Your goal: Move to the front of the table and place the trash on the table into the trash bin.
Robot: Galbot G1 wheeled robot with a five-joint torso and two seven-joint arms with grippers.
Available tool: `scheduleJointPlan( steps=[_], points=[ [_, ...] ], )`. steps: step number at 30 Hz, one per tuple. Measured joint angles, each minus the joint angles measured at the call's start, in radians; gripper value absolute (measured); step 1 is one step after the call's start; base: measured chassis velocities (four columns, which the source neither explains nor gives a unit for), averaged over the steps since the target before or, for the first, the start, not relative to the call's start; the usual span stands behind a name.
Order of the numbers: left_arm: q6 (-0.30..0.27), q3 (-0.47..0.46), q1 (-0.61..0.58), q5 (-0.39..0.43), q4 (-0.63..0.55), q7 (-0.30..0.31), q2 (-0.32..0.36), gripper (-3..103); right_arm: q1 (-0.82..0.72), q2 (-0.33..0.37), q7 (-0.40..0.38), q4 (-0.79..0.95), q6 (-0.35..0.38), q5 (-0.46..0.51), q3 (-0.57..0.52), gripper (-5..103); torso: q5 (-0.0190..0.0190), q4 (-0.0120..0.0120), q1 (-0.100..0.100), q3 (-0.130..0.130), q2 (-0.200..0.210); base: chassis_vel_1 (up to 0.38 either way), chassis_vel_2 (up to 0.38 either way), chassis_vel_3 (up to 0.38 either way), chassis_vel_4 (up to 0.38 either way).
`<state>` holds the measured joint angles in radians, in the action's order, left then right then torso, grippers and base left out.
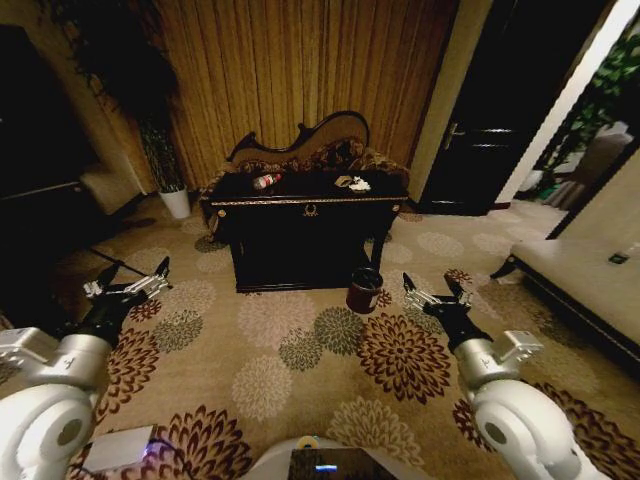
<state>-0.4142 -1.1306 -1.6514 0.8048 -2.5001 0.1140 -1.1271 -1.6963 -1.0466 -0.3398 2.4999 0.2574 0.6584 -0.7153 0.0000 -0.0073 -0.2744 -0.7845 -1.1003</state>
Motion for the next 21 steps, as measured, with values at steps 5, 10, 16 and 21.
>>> scheduleJointPlan(
  steps=[5, 10, 16, 21],
  points=[
    [0.001, 0.0, -0.001, 0.0, 0.0, 0.0, 0.001, 100, -0.007, -0.005, 0.034, 0.0, -0.002, 0.002, -0.005, 100, -0.0001, 0.0, 0.0, 0.0, 0.0, -0.018, 0.02, 0.018, -0.018],
    [0.002, -0.002, -0.001, 0.001, 0.0, 0.0, 0.001, 100, -0.007, -0.004, 0.039, 0.0, -0.004, 0.003, -0.006, 100, 0.0, 0.0, 0.0, 0.0, 0.0, -0.071, 0.078, 0.082, -0.064],
    [0.002, 0.008, 0.012, 0.001, 0.0, 0.002, -0.003, 100, -0.007, -0.004, 0.046, 0.0, -0.005, 0.004, -0.004, 100, -0.0001, 0.0, 0.0, 0.0, 0.0, -0.127, 0.113, 0.136, -0.105],
    [0.002, 0.01, 0.011, 0.001, 0.0, 0.003, -0.004, 100, -0.005, -0.003, 0.048, 0.0, -0.006, 0.004, -0.002, 100, 0.0003, -0.0001, 0.0, 0.0, 0.0, -0.137, 0.115, 0.147, -0.117]
  ],
)
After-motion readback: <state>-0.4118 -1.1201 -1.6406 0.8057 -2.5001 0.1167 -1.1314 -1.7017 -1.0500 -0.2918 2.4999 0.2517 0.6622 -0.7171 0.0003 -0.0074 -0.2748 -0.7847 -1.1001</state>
